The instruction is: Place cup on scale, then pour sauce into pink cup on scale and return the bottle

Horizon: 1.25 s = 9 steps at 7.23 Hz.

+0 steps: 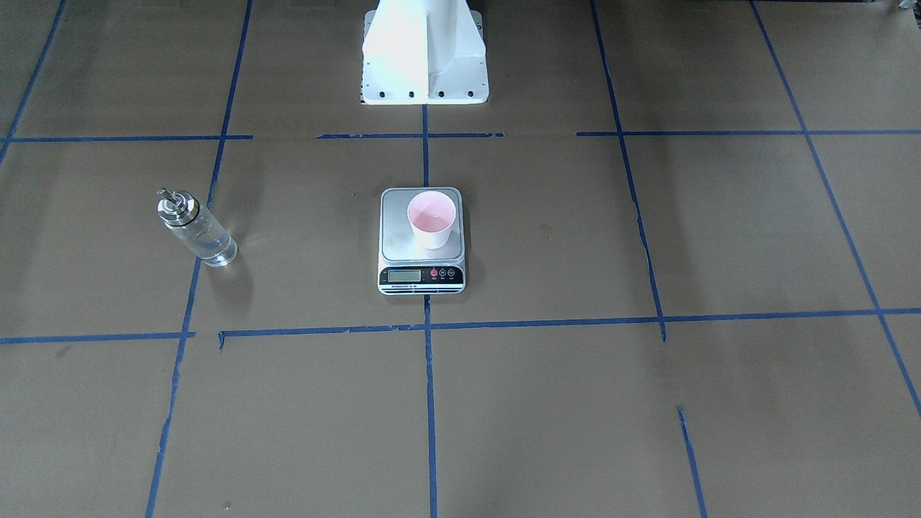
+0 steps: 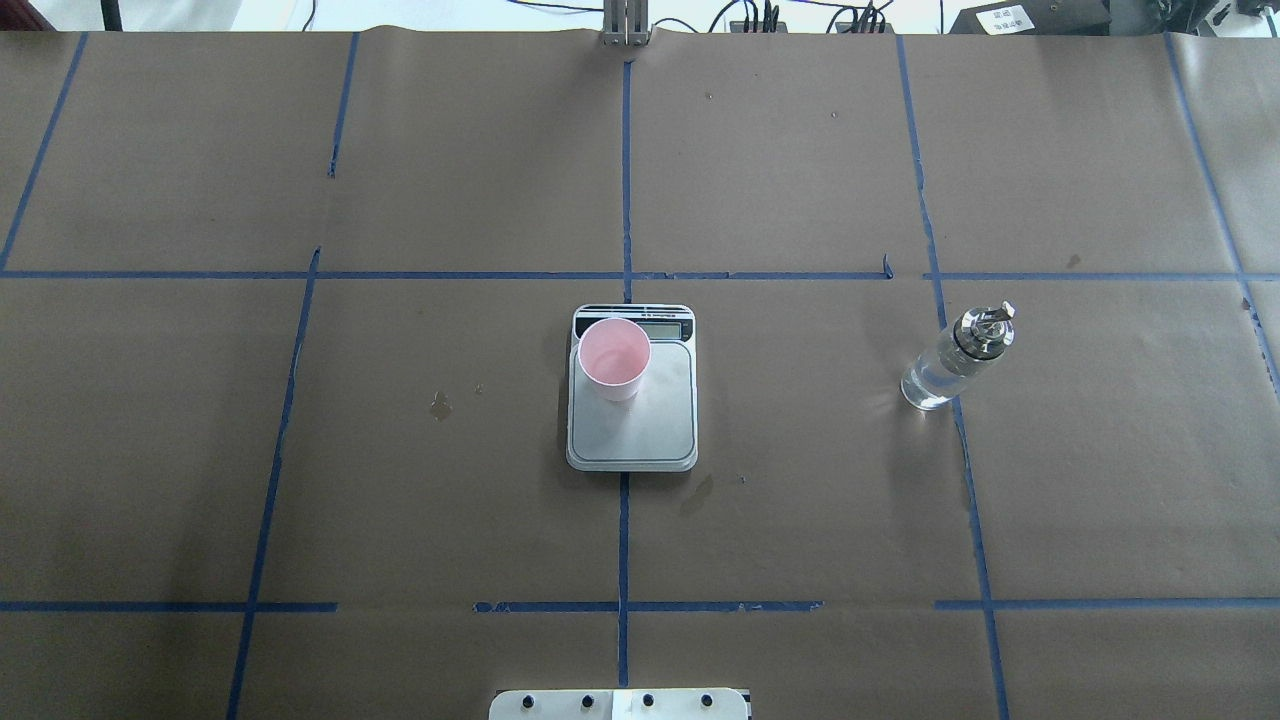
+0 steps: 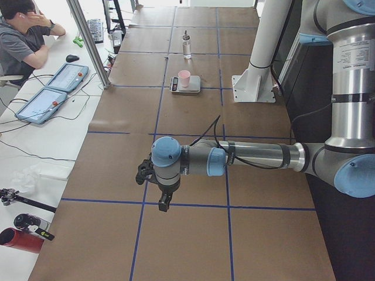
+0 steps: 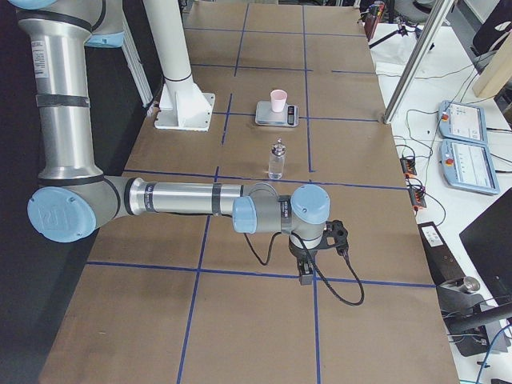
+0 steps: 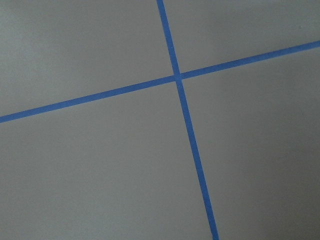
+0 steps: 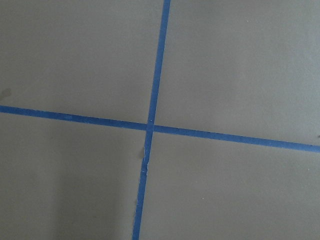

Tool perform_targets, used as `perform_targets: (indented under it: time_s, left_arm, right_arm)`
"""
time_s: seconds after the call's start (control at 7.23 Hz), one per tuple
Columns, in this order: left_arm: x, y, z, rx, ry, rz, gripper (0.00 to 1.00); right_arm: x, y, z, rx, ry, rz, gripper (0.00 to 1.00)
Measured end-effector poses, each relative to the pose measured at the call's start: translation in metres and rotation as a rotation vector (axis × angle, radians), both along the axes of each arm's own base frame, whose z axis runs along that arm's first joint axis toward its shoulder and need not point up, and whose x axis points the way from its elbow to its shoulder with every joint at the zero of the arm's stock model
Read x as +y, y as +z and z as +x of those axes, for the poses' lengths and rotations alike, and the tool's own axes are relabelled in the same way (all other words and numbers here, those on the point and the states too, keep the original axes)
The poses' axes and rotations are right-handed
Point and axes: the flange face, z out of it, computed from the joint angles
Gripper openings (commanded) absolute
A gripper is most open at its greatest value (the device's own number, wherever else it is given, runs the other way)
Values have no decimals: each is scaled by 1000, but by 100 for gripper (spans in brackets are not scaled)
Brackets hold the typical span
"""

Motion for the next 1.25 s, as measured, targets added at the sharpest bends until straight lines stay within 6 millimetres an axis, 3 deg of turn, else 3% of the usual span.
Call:
perform_targets:
  time_s: [1.25]
  left_arm:
    - [-4,-8,-1,-6,-1,18,100]
  right_arm:
    - [16,16,-2,-9,-3,-21,100]
